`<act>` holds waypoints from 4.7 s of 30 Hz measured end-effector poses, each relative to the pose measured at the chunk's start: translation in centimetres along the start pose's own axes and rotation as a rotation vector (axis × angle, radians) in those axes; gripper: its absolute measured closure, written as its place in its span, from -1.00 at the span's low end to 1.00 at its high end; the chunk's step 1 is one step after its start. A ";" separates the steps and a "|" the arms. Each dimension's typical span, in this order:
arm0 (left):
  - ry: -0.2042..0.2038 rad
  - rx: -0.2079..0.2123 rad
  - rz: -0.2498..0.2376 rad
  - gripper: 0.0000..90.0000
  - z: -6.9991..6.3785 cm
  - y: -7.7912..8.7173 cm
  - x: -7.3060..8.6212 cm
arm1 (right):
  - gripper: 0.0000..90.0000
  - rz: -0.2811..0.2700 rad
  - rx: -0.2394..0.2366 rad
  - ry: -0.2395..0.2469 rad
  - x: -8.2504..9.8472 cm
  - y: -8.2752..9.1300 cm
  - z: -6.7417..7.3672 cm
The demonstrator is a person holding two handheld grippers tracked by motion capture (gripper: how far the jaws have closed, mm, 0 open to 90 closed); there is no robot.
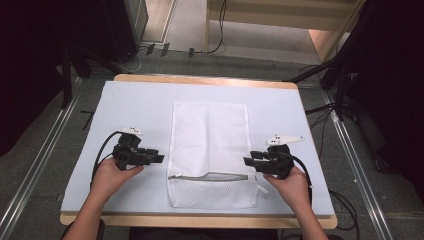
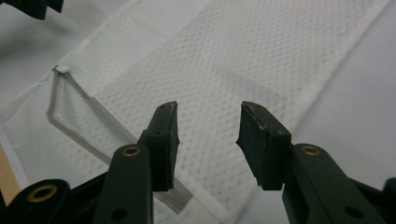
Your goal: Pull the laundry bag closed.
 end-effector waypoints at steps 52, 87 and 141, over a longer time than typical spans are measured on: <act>-0.018 0.081 0.041 0.99 -2.3 -2.2 1.7 | 0.88 0.122 -0.223 0.178 -2.4 -8.2 14.7; 0.028 0.102 0.116 1.00 -1.8 -4.5 3.0 | 0.93 0.171 -0.280 0.235 -0.4 -11.4 17.8; -0.099 0.043 0.114 1.00 -2.2 -4.5 3.4 | 0.97 0.173 -0.303 0.202 0.5 -10.2 15.6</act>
Point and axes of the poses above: each handheld gripper's, and its own axes: y roughly backward along the jaws, x roughly out of its underside, z roughly to its left, the point moved 10 cm from there along -y, roughly forward along the jaws, and after that the axes turned 9 degrees about x, right-handed, at the moved point
